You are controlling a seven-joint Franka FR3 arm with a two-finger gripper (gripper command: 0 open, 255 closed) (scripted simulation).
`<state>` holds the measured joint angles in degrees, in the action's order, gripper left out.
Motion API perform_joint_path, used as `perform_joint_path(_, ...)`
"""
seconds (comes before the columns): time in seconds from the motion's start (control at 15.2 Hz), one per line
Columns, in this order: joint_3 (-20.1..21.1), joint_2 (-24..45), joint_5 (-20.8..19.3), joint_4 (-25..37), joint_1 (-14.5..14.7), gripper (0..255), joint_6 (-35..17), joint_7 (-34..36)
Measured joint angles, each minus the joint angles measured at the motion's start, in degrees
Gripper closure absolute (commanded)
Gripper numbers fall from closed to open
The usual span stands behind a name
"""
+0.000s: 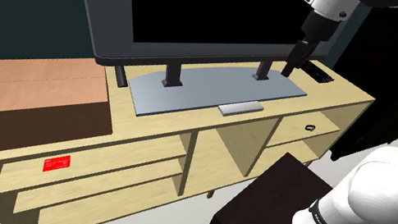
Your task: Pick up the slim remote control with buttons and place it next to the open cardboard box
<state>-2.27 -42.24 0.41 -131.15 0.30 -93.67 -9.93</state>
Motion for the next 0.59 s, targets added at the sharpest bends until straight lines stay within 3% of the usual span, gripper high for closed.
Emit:
perform_joint_path(0.2,-1.08,1.12,-0.78,-1.04,0.68,0,-1.87,-3.17)
perform_joint_path(0.59,-6.16,8.22,-4.11,-4.60,3.85,0,-11.40,-18.63)
